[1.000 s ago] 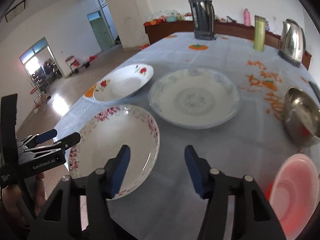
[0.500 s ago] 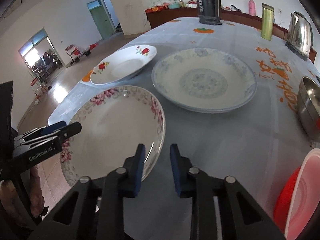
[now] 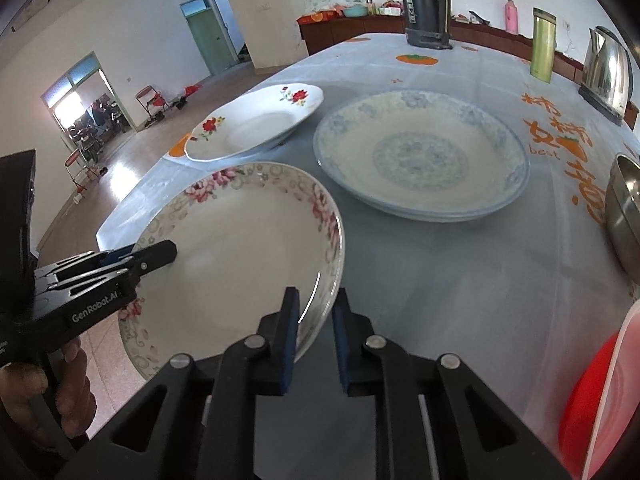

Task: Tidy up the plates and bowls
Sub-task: 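Grasp the pink-floral-rim plate's rim with the left tool while the right tool grips its rim too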

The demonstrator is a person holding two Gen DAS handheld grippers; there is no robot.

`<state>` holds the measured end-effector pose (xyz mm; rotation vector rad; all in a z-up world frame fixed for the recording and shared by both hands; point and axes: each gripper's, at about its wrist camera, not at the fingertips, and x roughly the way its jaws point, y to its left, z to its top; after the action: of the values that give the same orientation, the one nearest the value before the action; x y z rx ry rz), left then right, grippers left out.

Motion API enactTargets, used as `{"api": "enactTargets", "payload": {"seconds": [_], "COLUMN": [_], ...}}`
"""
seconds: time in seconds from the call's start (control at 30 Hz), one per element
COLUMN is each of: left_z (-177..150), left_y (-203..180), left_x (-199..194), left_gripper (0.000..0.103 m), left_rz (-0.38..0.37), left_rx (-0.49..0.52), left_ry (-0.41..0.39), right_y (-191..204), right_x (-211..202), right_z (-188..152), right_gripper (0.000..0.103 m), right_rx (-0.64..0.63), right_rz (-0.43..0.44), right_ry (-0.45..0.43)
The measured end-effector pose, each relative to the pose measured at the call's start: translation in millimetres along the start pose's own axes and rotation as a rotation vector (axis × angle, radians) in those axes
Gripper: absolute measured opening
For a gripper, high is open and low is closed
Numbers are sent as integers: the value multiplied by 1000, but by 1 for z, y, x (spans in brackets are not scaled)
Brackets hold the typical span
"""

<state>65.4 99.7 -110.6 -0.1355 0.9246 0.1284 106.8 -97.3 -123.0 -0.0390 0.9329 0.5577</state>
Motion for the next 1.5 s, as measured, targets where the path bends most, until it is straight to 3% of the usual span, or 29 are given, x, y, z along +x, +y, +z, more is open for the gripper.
{"api": "enactTargets", "payload": {"seconds": [0.5, 1.5], "left_z": [1, 15], "left_y": [-4, -22], "left_x": [-11, -21], "left_gripper": [24, 24], "left_rz": [10, -9], "left_rx": [18, 51], "left_ry": [-56, -97], "right_y": [5, -2], "right_x": [-8, -34], "right_z": [-2, 1], "right_gripper": [16, 16], "right_rx": [-26, 8], "right_rz": [-30, -52], "right_ry": [-28, -103]}}
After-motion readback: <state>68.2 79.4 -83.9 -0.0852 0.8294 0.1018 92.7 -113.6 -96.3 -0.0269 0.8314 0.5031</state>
